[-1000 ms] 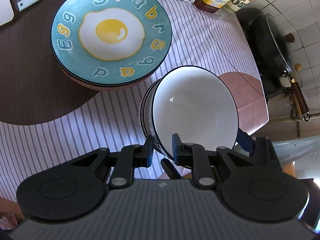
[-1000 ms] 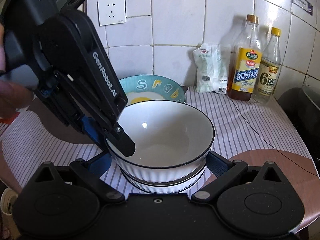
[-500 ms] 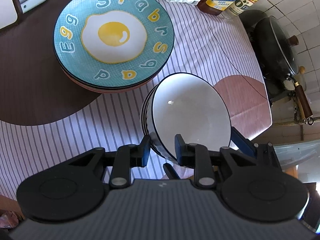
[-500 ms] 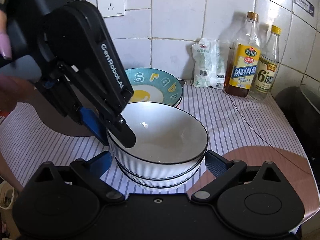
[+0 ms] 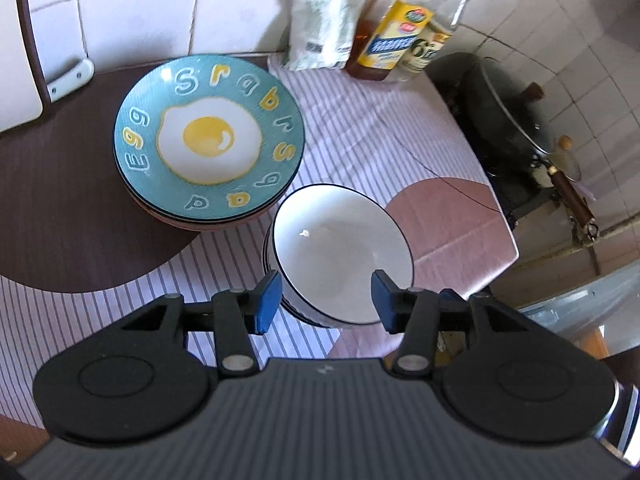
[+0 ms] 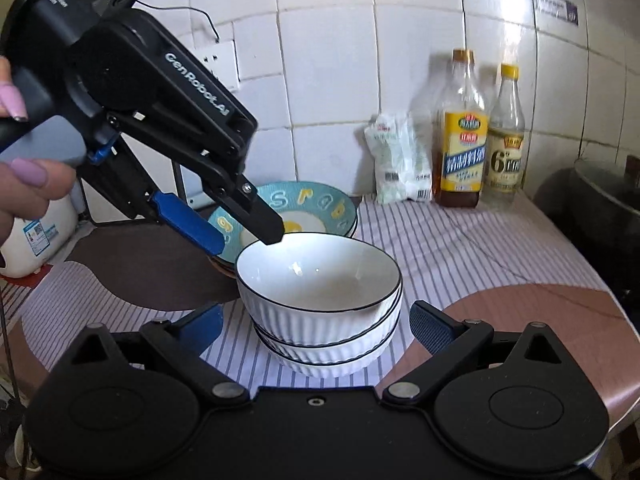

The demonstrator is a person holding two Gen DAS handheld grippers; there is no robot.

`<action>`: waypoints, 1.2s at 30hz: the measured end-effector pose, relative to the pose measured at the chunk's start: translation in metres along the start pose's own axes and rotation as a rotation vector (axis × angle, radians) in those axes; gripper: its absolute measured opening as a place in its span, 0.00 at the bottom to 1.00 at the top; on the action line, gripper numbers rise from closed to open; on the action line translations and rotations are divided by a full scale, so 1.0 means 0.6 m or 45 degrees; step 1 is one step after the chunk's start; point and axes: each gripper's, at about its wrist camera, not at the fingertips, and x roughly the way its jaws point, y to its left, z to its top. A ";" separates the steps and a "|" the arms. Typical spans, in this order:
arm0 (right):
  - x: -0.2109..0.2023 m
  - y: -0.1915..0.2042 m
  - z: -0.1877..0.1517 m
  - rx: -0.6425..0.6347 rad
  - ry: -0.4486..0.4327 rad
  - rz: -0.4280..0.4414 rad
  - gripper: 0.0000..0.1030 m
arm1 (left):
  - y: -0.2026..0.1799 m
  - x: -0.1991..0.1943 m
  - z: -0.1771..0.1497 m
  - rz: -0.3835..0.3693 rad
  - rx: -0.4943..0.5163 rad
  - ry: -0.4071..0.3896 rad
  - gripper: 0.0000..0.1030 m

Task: Organize plates and bowls
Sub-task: 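Grip the three nested bowls' rim with the left gripper and lift them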

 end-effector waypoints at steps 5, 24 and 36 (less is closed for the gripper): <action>-0.027 -0.004 -0.008 -0.029 -0.038 -0.014 0.98 | 0.001 -0.021 -0.026 -0.010 0.050 -0.044 0.49; 0.056 -0.003 -0.093 -0.253 0.157 -0.015 0.98 | 0.115 -0.032 -0.071 -0.196 -0.229 -0.226 0.57; 0.133 -0.043 -0.095 0.027 0.064 0.096 0.98 | 0.124 0.101 -0.025 -0.228 -0.276 -0.039 0.51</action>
